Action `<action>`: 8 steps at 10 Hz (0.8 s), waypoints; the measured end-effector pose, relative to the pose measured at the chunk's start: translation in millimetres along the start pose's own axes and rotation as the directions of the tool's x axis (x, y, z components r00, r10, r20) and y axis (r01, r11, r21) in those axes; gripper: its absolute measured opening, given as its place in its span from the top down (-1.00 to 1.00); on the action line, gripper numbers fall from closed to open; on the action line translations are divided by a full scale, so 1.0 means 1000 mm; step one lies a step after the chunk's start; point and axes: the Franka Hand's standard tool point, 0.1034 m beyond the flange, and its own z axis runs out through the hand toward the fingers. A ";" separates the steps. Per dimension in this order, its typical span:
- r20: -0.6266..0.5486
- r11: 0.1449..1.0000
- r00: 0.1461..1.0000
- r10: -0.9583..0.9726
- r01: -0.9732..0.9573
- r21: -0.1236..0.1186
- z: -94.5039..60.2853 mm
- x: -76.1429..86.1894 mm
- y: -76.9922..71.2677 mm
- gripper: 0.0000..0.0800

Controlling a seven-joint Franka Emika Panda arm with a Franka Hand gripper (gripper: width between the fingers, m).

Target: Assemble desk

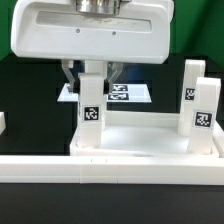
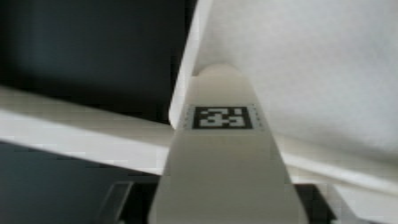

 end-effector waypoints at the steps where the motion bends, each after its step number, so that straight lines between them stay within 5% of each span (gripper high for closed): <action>1: 0.001 0.999 0.999 0.034 -0.034 0.000 0.000 0.000 0.000 0.26; 5: 0.038 0.896 0.895 0.444 -0.445 0.010 0.002 -0.007 0.005 0.26; 8: 0.044 0.835 0.834 0.549 -0.550 0.002 0.002 -0.009 0.006 0.23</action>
Offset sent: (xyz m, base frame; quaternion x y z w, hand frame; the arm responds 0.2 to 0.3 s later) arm -0.0049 0.0031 -0.0019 0.0247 -0.0283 0.3095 0.9502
